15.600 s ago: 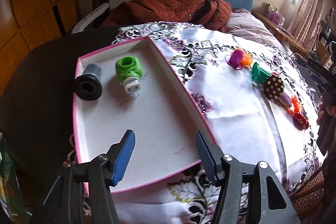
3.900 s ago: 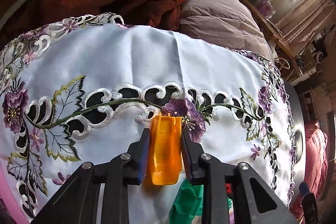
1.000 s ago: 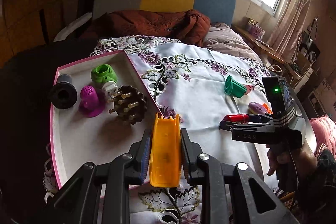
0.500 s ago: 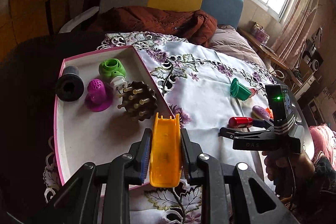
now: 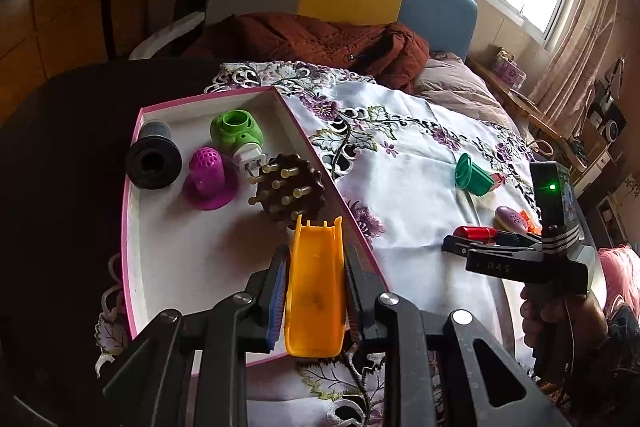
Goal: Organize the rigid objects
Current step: 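Lower the orange slide piece into the tray and open the left gripper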
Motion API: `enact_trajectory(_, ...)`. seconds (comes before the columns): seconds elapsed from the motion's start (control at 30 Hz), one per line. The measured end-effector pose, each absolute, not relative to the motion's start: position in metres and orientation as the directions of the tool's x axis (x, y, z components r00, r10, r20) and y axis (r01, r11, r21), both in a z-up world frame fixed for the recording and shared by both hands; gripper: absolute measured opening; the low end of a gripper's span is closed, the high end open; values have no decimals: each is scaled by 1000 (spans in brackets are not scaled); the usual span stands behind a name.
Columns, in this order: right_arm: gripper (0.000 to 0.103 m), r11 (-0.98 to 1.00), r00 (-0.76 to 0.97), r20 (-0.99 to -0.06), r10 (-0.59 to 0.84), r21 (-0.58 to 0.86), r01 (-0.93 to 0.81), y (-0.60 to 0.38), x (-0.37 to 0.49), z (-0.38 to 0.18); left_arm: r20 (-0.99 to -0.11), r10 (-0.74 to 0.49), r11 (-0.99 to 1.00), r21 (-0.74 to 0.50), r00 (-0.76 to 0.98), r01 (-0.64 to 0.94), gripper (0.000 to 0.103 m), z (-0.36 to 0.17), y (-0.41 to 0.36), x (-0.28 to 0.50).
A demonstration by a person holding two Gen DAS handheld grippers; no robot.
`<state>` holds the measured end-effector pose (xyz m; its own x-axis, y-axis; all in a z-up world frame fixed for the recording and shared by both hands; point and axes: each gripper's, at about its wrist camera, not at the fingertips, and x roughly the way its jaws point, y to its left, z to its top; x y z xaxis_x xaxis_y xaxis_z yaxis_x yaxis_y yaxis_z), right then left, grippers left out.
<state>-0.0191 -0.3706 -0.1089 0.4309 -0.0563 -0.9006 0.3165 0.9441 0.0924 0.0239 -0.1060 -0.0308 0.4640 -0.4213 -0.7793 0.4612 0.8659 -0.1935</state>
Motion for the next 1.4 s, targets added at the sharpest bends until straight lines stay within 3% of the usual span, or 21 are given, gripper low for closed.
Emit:
enact_trajectory(0.73, 76, 957, 420, -904, -78, 51, 287, -368, -20, -113, -783, -315, 924, -123, 536, 363, 25, -31, -73, 37)
enact_trajectory(1.13, 75, 959, 422, -902, -86, 41, 282, -367, -19, -112, -828, -349, 934, -266, 440, 240, 25, -60, -26, 86)
enact_trajectory(1.4, 75, 959, 423, -902, -85, 42, 280, -367, -18, -112, -850, -273, 955, -182, 450, 234, 25, -78, -35, 127)
